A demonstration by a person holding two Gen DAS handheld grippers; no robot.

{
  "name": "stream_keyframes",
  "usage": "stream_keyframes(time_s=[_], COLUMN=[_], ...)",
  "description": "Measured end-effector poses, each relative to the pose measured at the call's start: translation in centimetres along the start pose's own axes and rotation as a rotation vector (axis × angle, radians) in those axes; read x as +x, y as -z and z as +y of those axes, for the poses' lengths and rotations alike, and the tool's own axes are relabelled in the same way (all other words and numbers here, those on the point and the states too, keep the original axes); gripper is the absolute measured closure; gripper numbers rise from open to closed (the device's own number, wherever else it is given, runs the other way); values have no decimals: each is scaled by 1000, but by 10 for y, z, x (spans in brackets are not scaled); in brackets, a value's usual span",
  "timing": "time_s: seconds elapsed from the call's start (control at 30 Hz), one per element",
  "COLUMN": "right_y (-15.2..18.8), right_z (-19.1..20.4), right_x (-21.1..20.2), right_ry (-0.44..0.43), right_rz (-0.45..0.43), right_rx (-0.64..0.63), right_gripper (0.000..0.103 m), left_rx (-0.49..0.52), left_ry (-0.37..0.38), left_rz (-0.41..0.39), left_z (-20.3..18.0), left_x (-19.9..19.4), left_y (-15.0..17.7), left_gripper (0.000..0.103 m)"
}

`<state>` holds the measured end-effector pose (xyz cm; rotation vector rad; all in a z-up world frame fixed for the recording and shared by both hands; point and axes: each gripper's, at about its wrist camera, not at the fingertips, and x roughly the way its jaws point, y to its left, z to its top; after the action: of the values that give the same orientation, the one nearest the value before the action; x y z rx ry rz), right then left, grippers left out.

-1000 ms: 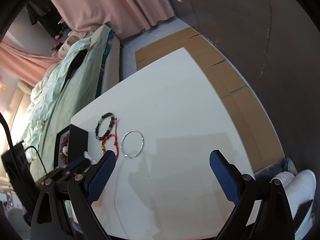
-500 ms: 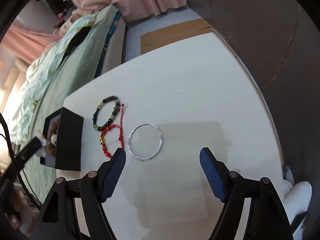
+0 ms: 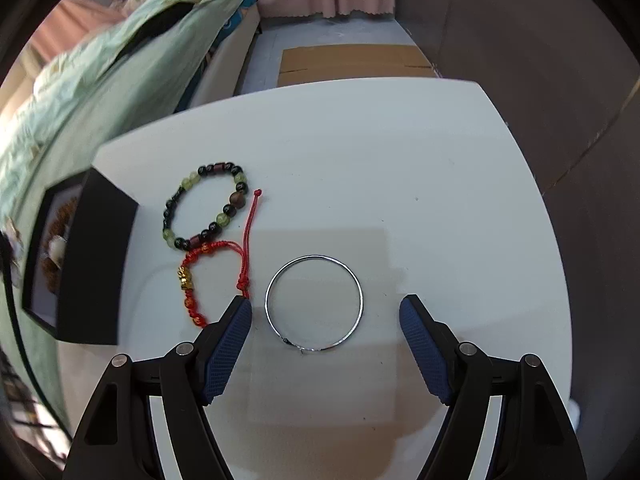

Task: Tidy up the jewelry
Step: 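Drop the butterfly pendant into the black box with the left gripper while the right gripper grasps the silver bangle, then carry the silver bangle into the black box and open the right gripper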

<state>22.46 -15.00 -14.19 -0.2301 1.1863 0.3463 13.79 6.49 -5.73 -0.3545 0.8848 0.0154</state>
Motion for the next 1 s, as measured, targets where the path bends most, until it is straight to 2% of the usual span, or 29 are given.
stream_keyframes(time_s=[0.07,0.13,0.23,0.37,0.4,0.47,0.53,0.6,0.67,0.8,1.0], right_y=[0,0,1,3,4,5,7,7,8,7,-2], right_z=[1,3,4,-2,-3,-6,-11,-13,-16,-19,-4], right_x=[-2,-5,-9,-13,-14,-15,-19,-20,-25,-39,-50], right_ry=[6,7,6,-3,-6,-20,-28,-36,-51,-97,-235], right_rz=[-3,-4,-9,-3,-3,-2,-10,-18,-31,-72,-120], right_rx=[-10,-27,-59,-51,-46,-28,-15,-5,8,30,52], right_gripper=[29,40,52,52,52,53,53,53,53,53,53], left_rx=[-4,-16,-28,-31,-31,-27,-31,-41,-59,-81,-74], left_ry=[-14,-25,-64,-32,-25,-14,-16,-16,-2,0,-25], left_rz=[6,16,21,37,44,46,8,-32,-57,-52,-83], left_z=[2,5,8,9,8,6,5,4,5,10,14], left_x=[2,5,7,10,11,10,3,-3,-9,-10,-20], left_y=[1,1,3,4,4,7,8,8,6,1,-1], left_gripper=[91,91,91,90,86,68,28,14,13,13,13])
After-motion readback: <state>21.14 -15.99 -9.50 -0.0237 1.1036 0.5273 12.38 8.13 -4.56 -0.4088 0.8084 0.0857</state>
